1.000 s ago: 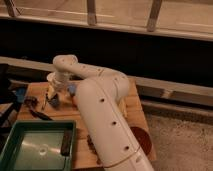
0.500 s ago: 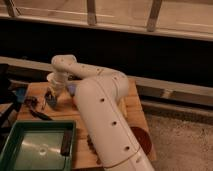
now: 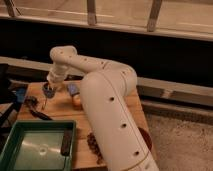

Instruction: Stack cups on top of each other

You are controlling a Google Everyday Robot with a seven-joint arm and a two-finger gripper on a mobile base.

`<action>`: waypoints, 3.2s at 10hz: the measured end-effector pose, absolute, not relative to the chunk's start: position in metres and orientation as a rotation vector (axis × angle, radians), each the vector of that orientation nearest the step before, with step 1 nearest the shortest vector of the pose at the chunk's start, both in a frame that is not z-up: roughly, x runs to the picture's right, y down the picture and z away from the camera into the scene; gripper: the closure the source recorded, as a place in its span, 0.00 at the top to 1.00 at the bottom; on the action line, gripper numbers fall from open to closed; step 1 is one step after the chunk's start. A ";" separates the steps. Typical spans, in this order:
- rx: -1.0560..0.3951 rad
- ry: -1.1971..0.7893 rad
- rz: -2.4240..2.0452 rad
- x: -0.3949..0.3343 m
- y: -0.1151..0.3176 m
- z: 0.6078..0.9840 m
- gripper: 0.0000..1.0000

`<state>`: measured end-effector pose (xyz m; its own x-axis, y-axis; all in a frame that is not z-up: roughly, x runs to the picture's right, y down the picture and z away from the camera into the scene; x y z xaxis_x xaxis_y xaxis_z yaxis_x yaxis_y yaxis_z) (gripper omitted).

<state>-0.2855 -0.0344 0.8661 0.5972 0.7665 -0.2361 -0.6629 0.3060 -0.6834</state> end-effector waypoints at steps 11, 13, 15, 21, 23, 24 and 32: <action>-0.660 -0.282 1.156 -0.232 -0.179 0.853 0.00; -0.654 -0.292 1.155 -0.232 -0.180 0.856 0.00; -0.660 -0.319 1.151 -0.242 -0.187 0.864 0.00; -0.696 -0.327 1.142 -0.256 -0.188 0.886 0.00; -0.694 -0.326 1.144 -0.253 -0.188 0.887 0.00; -0.696 -0.325 1.141 -0.256 -0.187 0.887 0.00; -0.526 -0.264 1.069 -0.285 -0.146 0.880 0.00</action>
<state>-0.2851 -0.1460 0.8798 0.4655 0.8839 -0.0449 -0.7614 0.3742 -0.5294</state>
